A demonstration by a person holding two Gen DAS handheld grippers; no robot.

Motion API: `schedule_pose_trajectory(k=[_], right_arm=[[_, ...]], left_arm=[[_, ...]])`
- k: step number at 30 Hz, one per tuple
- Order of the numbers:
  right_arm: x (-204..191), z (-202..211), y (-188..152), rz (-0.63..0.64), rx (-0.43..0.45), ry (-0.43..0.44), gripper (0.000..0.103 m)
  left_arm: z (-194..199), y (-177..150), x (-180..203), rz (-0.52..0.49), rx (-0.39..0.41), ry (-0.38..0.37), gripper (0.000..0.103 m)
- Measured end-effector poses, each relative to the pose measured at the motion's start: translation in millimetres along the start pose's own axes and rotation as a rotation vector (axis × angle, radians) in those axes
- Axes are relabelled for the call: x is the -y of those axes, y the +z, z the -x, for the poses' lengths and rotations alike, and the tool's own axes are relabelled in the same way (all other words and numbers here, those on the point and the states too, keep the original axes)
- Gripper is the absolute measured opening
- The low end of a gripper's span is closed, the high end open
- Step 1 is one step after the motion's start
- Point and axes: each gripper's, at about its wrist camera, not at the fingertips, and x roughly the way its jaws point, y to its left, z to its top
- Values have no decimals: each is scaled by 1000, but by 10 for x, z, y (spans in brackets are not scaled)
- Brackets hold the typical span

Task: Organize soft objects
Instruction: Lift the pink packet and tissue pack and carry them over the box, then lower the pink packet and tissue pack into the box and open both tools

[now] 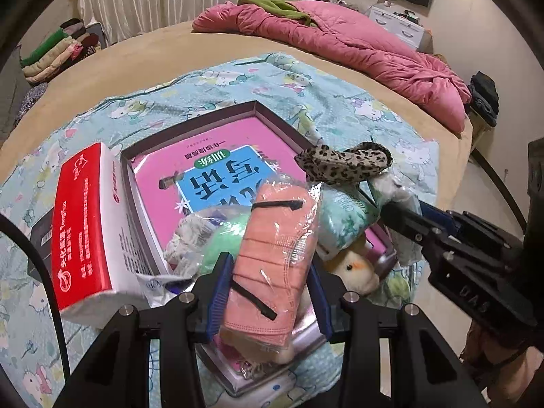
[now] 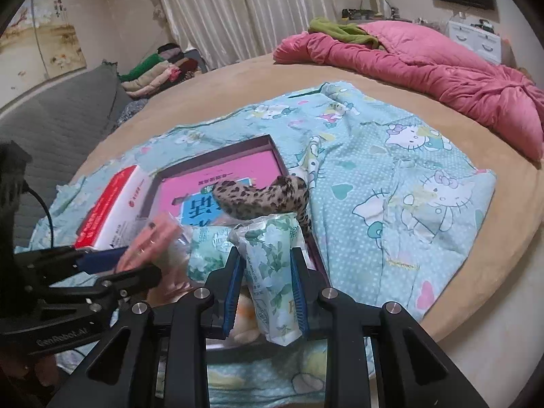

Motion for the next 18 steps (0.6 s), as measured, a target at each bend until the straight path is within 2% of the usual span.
schedule_pose_trajectory(k=[18], right_arm=[[21, -273, -148, 30, -5, -12, 31]], left_arm=[[-178, 51, 24, 5, -47, -24, 44]])
